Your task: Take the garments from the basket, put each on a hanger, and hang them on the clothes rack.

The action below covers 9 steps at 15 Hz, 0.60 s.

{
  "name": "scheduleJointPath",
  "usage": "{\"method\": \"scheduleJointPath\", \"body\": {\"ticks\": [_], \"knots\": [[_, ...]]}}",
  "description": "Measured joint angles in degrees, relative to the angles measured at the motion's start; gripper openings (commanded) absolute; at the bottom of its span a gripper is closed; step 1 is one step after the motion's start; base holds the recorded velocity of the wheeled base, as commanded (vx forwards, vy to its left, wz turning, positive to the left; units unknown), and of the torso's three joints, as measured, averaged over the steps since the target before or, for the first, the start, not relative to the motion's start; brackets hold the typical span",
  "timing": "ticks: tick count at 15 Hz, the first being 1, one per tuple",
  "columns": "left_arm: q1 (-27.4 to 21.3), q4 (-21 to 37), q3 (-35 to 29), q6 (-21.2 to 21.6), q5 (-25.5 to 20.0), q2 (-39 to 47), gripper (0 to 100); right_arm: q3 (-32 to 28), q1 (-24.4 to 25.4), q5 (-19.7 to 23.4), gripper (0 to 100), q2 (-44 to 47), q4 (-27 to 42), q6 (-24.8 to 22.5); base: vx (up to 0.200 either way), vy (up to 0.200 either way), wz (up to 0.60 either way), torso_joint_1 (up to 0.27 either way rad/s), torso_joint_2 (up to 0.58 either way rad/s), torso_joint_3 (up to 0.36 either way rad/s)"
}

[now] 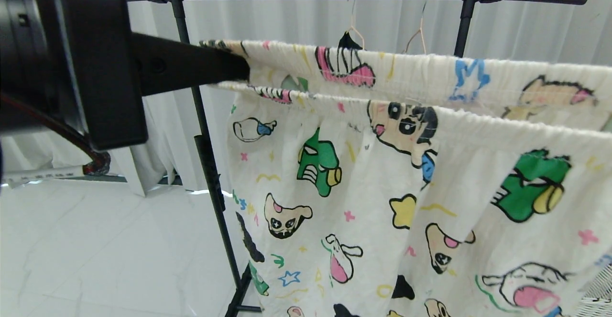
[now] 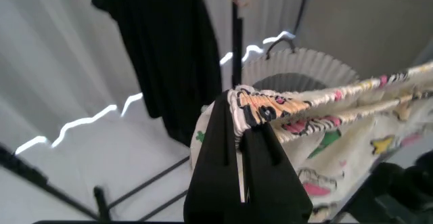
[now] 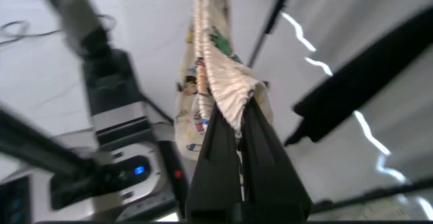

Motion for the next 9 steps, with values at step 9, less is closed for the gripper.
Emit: {"method": "scheduleJointPath", "body": {"ticks": [9], "knots": [[-1.83,-0.82,0.5,-0.23,4.38,0.85,0,2.91,6.84,-4.63,0,-0.41,-0.66,-0.12,0.0,0.0,0.0,0.0,0.0,0.0]]}}
